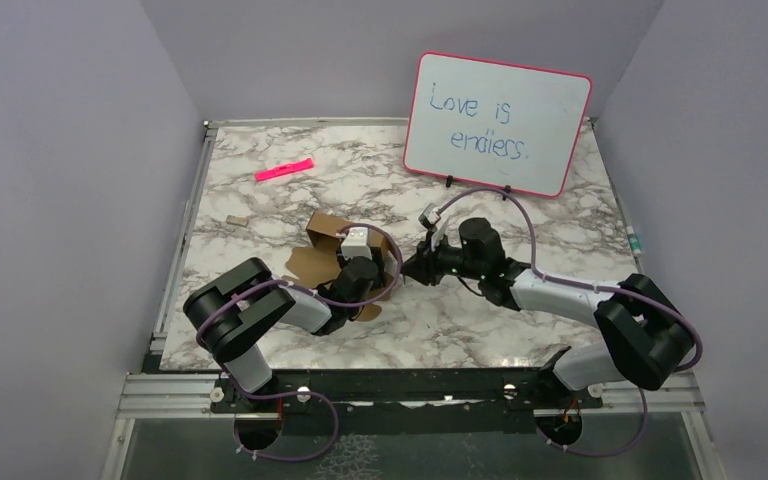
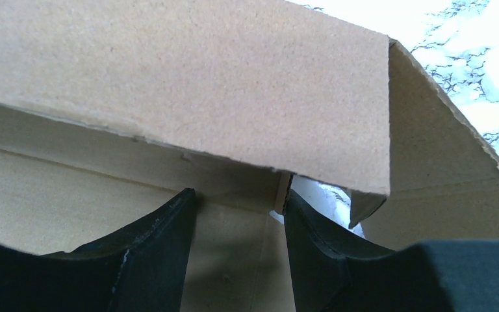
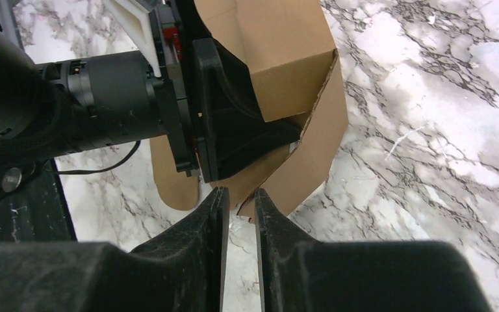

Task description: Fold the paper box

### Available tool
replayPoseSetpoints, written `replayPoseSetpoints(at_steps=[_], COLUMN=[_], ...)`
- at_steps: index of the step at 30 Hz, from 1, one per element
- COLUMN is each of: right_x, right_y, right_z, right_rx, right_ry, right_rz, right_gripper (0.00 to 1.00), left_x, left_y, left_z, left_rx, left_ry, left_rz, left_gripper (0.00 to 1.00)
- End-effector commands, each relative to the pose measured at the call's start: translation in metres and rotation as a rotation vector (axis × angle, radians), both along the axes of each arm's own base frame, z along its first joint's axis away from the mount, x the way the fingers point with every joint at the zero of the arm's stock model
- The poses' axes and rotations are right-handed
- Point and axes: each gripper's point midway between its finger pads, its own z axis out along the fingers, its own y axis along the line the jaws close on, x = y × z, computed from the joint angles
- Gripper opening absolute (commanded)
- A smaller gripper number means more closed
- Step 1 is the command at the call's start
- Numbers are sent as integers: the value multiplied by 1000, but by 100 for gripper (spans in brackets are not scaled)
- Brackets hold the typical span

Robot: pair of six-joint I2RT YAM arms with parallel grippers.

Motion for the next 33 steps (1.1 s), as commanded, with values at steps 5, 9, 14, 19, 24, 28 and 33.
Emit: replayPoseSetpoints(at_steps=[5,9,14,19,24,28,33], right_x=[10,19,29,44,67,71,63], right_y=[7,-9,-32,-58,-91,-86,-50], right_z=[23,34,50,47,17,-11,-41], right_rx=[49,30,40,45,-90,-154,-177], right_ry=[-33,-101,-179,-189,-170,-126,-59], right_rz=[-16,-100,-229,-405,-601,-579,-371], right_gripper=[33,37,41,43,42,42,39], left_x=[-16,-16,-16,-16,-16,-16,-16], left_y=[3,4,4,3,4,5,4], left_z=[-27,-29,-32,-32,-31,-31,-32], left_rx=[17,20,21,17,14,14,11], left_ry=[90,95,103,106,107,106,112], left_rz=[-43,-44,-50,-55,-54,-54,-56], left_gripper=[53,53,53,53,53,53,53])
